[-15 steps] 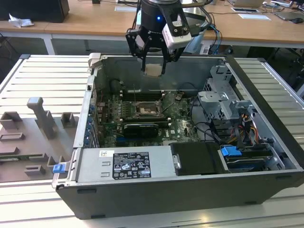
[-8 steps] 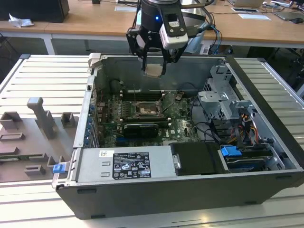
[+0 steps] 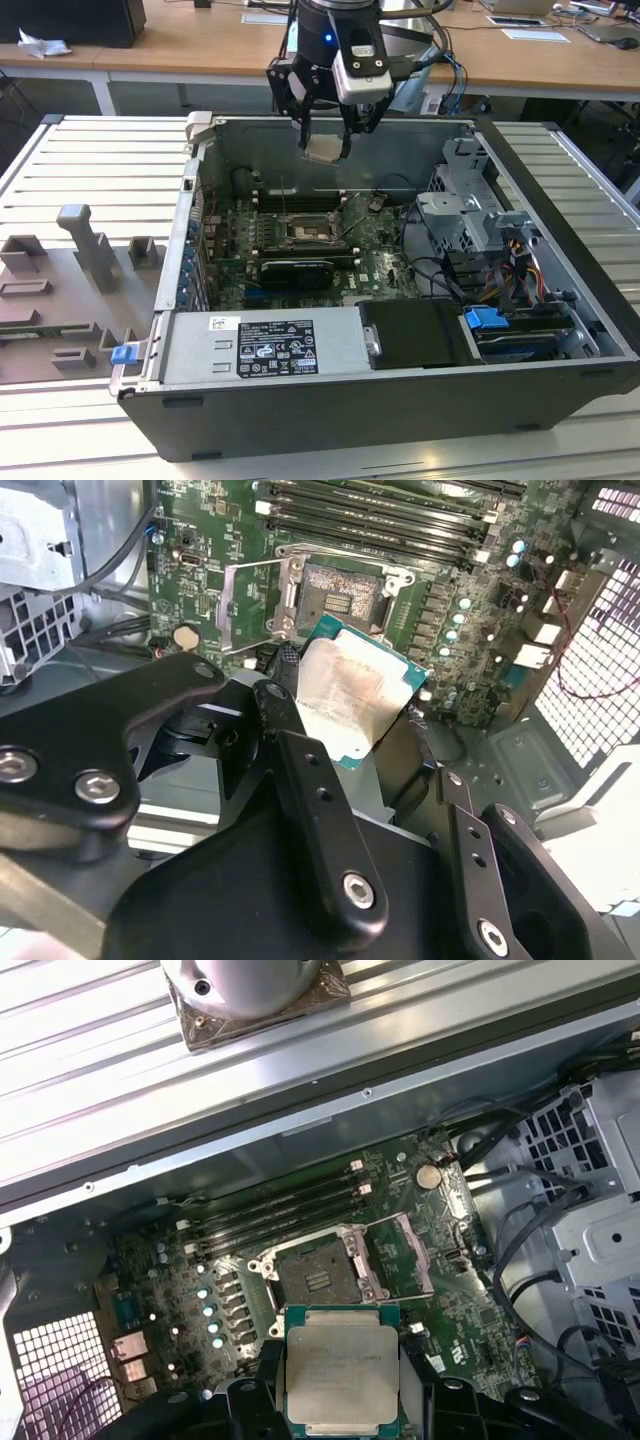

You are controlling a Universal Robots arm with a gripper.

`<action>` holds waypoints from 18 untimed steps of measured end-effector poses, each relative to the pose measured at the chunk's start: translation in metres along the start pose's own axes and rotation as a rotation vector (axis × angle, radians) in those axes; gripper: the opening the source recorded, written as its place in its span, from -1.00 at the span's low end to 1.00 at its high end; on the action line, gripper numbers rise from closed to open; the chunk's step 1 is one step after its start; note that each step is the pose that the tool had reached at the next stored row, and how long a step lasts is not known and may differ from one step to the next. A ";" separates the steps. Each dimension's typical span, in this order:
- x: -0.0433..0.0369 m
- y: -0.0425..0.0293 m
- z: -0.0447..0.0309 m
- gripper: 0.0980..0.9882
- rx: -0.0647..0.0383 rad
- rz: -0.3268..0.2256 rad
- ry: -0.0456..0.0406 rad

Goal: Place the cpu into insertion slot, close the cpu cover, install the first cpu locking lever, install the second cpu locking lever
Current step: 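Place the cpu into insertion slot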

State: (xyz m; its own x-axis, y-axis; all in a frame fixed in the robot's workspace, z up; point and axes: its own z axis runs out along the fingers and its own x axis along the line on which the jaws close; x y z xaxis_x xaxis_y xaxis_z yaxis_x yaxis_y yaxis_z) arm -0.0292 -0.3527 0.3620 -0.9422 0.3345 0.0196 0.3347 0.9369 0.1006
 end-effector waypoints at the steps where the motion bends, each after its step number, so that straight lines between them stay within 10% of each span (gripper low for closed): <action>1: 0.0000 0.0000 0.0000 0.00 0.000 0.004 -0.0004; 18: 0.0000 0.0000 0.0000 0.00 -0.002 0.083 -0.0084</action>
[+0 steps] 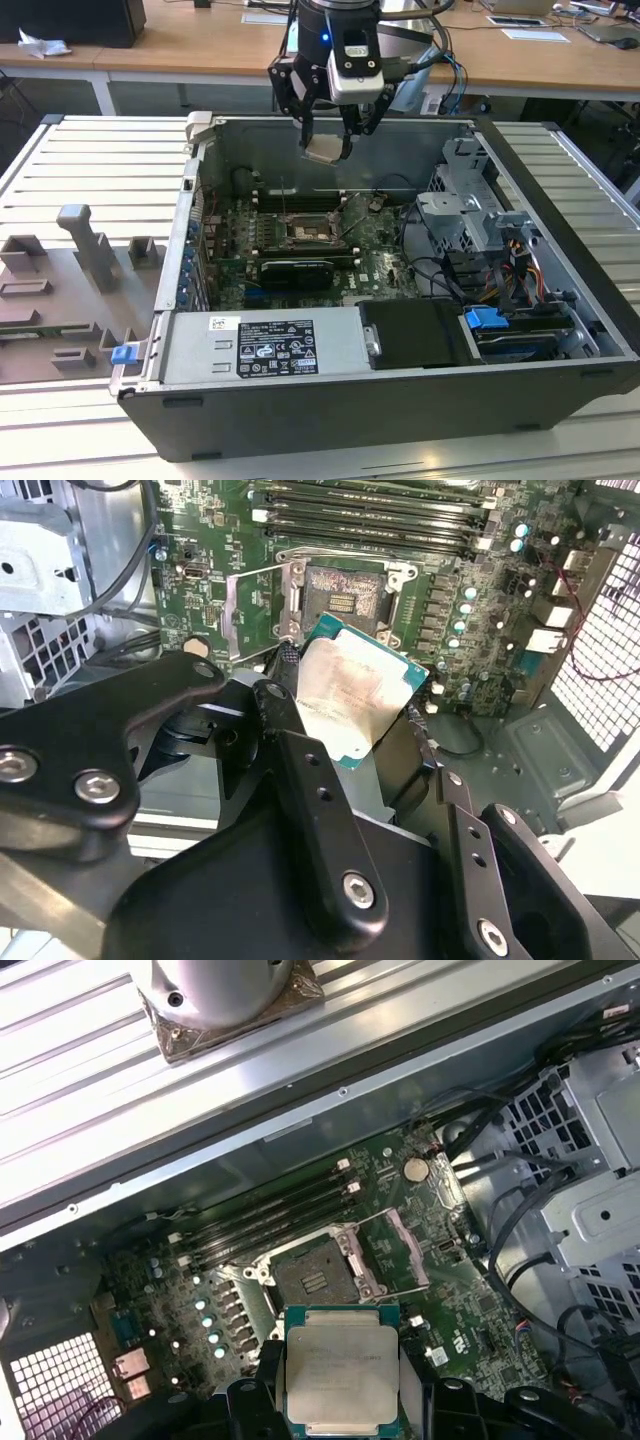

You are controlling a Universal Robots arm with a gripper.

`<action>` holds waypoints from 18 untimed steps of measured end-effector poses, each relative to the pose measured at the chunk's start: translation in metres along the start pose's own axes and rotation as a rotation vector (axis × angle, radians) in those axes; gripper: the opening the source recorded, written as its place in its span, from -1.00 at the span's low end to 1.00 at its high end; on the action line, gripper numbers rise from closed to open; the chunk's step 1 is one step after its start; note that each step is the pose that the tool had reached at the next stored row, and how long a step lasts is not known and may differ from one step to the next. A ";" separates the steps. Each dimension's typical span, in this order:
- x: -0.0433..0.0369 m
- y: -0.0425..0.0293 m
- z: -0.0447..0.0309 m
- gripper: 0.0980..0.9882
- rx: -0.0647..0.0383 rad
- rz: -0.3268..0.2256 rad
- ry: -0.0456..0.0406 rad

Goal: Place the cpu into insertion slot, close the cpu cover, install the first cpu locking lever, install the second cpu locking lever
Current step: 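Place the cpu into insertion slot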

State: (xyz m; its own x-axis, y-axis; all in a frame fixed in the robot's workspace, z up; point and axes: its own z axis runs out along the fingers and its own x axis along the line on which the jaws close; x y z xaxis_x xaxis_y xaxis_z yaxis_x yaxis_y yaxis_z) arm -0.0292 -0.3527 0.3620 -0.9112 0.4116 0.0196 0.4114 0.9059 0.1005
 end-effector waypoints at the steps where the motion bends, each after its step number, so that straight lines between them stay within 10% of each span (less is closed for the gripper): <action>1: 0.0000 0.0000 0.0000 0.00 0.000 0.005 -0.0005; 18: 0.0000 0.0000 0.0001 0.00 -0.002 0.084 -0.0085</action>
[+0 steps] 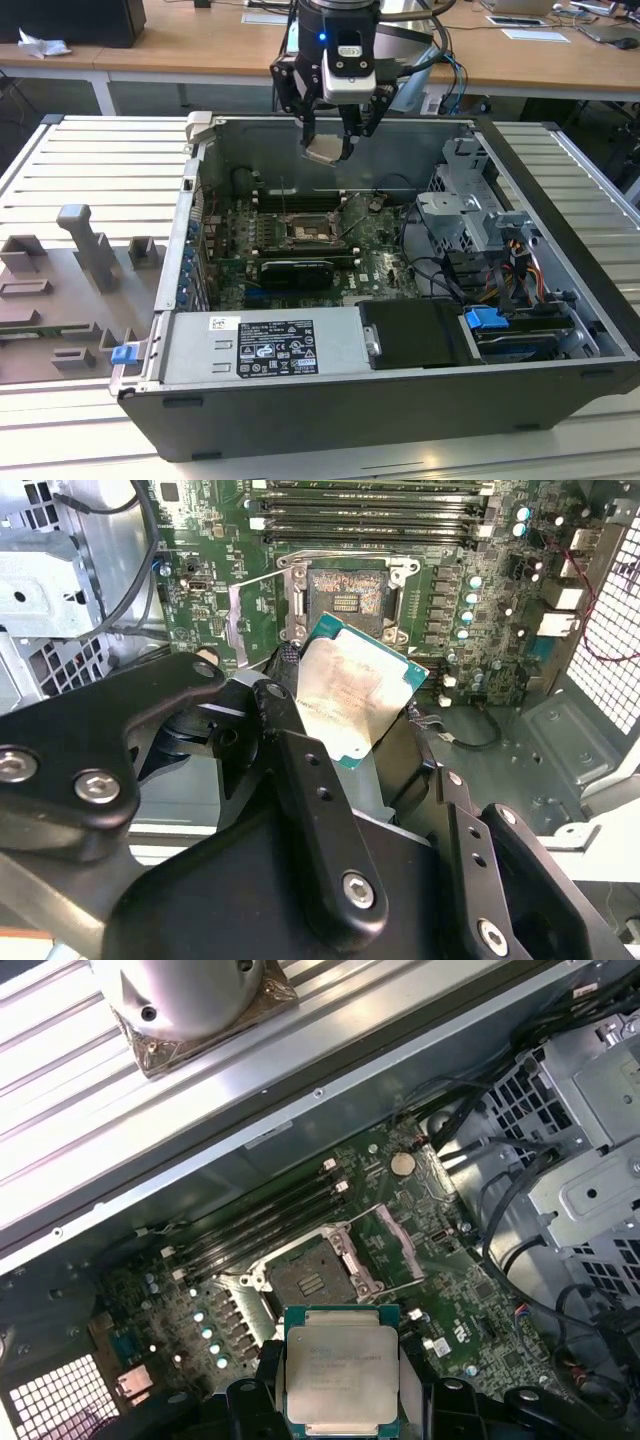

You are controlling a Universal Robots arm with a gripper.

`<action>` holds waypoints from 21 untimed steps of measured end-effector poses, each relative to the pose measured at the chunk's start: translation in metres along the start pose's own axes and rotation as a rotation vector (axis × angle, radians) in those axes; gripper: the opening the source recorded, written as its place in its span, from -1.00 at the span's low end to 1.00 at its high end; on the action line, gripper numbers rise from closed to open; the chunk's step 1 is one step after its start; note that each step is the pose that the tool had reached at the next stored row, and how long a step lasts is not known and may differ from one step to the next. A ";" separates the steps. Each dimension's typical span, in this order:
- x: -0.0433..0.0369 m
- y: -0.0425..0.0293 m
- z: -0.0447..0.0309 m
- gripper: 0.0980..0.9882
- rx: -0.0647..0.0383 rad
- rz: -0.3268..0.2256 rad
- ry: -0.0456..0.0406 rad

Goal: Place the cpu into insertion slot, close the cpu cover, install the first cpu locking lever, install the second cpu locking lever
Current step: 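Place the cpu into insertion slot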

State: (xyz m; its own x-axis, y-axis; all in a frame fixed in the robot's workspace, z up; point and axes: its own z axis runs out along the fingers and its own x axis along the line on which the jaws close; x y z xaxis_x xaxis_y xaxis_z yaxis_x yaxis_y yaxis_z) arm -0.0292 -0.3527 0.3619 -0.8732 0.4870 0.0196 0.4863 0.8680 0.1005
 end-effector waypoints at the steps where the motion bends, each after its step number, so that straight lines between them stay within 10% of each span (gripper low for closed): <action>1: 0.0000 0.0000 0.0000 0.00 0.000 0.005 -0.0005; 21: 0.0000 -0.0002 0.0021 0.00 -0.001 0.068 -0.0066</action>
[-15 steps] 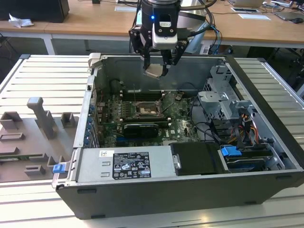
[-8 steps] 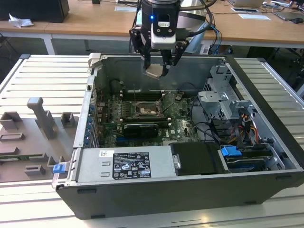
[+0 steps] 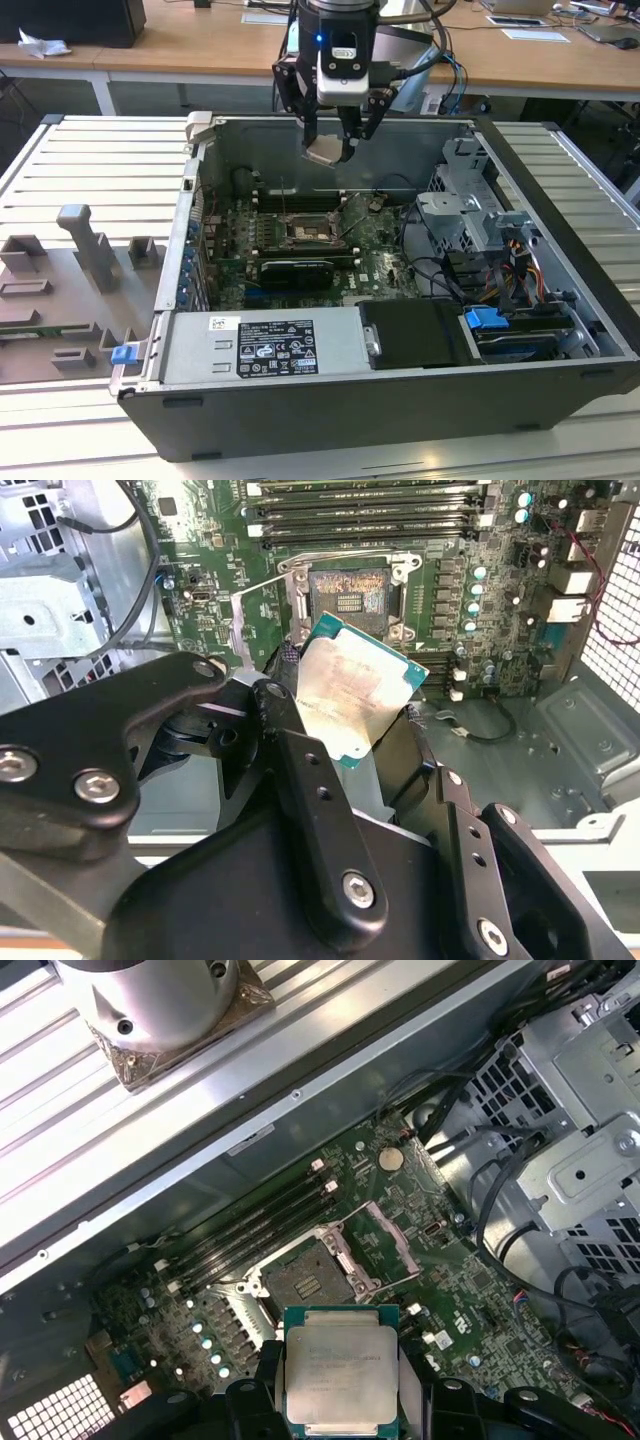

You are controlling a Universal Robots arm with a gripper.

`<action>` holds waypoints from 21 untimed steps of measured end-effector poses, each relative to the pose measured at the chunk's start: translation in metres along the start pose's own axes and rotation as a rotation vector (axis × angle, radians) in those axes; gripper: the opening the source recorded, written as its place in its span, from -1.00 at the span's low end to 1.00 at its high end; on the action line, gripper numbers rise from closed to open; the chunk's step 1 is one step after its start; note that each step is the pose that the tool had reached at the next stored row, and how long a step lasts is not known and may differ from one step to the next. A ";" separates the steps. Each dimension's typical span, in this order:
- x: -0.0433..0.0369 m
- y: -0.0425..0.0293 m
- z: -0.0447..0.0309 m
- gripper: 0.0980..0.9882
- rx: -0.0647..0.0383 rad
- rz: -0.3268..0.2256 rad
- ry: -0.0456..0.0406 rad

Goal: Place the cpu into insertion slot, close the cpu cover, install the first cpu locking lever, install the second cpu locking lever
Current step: 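Place the cpu into insertion slot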

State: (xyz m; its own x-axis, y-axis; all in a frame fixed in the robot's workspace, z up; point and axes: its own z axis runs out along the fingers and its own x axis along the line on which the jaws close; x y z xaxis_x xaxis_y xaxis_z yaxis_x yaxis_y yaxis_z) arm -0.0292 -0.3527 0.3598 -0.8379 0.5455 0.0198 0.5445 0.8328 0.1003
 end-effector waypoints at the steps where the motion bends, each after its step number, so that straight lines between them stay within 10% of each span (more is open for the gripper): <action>1: 0.0000 0.0000 0.0002 0.00 0.000 0.000 0.0000; 21: -0.0001 -0.0006 0.0058 0.00 0.002 0.099 -0.0121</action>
State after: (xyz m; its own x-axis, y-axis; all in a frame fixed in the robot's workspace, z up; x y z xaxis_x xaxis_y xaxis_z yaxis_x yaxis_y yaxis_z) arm -0.0292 -0.3527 0.3540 -0.7794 0.6263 0.0176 0.6248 0.7748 0.0965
